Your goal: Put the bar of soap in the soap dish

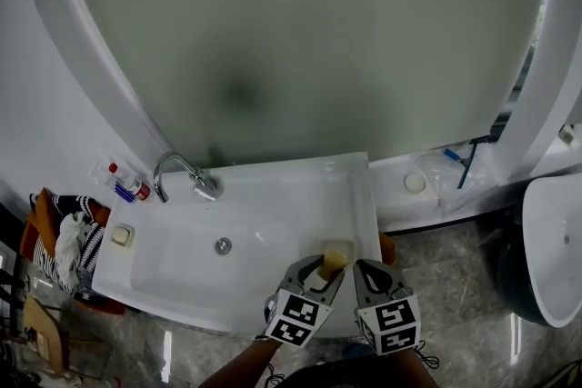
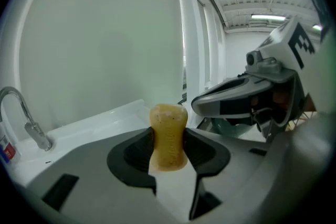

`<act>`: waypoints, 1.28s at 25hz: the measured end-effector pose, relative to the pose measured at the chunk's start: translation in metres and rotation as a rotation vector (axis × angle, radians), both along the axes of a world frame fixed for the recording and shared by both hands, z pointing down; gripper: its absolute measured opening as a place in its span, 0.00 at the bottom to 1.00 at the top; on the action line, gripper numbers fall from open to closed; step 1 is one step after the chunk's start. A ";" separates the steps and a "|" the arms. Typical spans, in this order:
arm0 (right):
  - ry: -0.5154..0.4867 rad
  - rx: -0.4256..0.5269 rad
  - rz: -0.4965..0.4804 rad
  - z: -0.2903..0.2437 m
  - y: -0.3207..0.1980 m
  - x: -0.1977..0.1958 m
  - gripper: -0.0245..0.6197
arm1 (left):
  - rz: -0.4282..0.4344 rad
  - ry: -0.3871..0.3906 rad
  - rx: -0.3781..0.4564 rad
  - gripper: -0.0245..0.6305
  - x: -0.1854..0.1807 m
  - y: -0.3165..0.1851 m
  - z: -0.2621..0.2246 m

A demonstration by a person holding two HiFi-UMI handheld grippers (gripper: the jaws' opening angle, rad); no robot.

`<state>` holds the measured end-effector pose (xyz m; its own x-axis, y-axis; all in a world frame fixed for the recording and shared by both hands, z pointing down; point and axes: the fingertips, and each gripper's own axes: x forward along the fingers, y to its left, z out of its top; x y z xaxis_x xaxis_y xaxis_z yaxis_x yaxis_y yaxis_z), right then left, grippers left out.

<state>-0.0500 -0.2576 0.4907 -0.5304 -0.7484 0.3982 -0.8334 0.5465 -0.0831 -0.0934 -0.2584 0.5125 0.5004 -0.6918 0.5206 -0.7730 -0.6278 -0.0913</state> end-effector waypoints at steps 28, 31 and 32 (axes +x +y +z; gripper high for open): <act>-0.039 -0.035 -0.024 0.011 -0.070 0.037 0.06 | 0.389 -0.450 -0.183 0.31 0.014 -0.048 0.075; -0.045 -0.038 -0.030 0.011 -0.072 0.037 0.06 | 0.426 -0.478 -0.204 0.31 0.013 -0.049 0.079; -0.047 -0.040 -0.031 0.011 -0.072 0.037 0.06 | 0.440 -0.489 -0.211 0.31 0.013 -0.049 0.080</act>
